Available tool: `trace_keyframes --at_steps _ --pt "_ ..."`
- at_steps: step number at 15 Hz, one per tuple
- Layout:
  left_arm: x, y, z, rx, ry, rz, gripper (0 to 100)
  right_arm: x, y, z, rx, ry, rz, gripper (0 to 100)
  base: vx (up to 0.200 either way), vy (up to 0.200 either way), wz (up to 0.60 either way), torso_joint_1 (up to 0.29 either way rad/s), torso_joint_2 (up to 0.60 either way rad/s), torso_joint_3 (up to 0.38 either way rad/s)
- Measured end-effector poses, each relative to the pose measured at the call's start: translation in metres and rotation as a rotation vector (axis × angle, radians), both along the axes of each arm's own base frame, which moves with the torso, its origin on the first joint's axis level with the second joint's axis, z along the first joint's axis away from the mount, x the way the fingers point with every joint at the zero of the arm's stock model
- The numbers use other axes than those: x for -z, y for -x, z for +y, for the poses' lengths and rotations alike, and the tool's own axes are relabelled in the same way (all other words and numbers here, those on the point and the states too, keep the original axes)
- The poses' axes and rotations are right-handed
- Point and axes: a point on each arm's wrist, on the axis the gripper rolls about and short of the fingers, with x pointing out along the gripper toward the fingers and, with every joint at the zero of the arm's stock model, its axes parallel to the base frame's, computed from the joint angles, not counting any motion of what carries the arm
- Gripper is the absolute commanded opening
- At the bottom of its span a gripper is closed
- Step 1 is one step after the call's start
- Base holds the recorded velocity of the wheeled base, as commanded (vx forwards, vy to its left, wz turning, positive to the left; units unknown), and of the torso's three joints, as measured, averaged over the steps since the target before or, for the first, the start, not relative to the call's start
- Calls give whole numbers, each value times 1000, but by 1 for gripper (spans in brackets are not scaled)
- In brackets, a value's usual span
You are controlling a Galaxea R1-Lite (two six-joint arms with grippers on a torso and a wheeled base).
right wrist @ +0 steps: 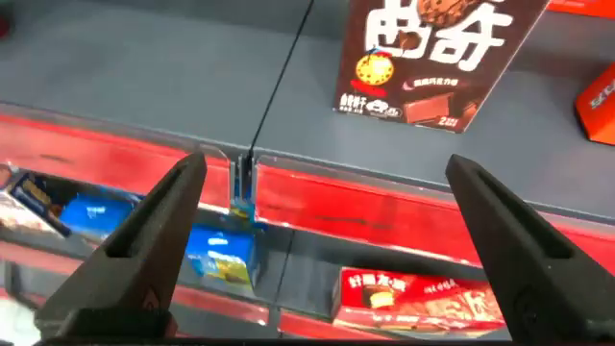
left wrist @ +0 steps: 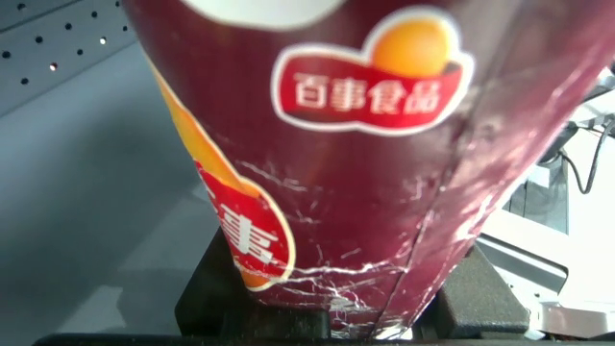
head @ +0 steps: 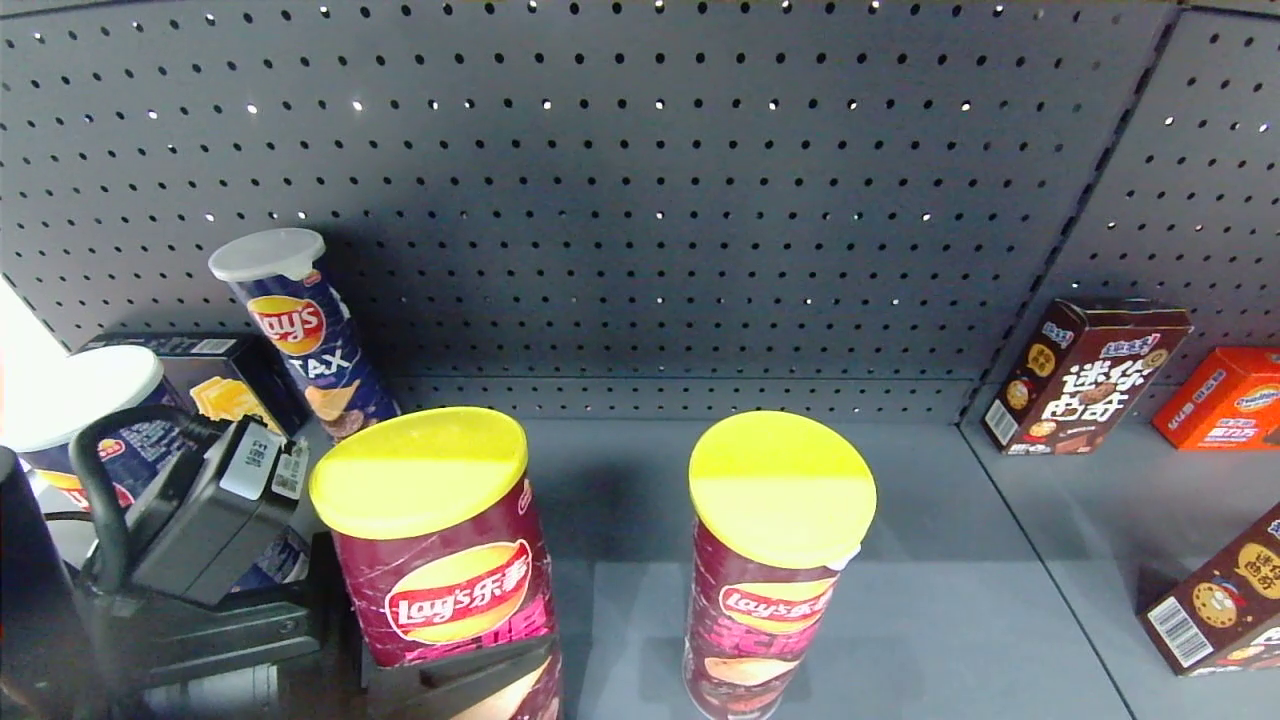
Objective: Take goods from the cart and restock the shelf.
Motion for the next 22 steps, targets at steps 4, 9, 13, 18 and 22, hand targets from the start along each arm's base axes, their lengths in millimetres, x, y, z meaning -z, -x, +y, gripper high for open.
trace_keyframes --at_steps 4,9,13,18,22 --pt "1 1 0 8 -1 3 0 4 -3 3 -123 -49 -67 100 0 0 0 0 0 0" --pt "-3 2 1 3 10 -14 0 12 -4 5 -196 -46 -47 100 0 0 0 0 0 0" --pt "-6 5 4 -7 17 -28 0 13 -4 5 -193 -48 -45 100 0 0 0 0 0 0" --pt "-8 8 5 0 23 -39 0 12 -9 9 -77 -34 23 100 0 0 0 0 0 0" --pt "-8 10 6 4 25 -42 0 12 -6 12 92 -40 -19 100 0 0 0 0 0 0"
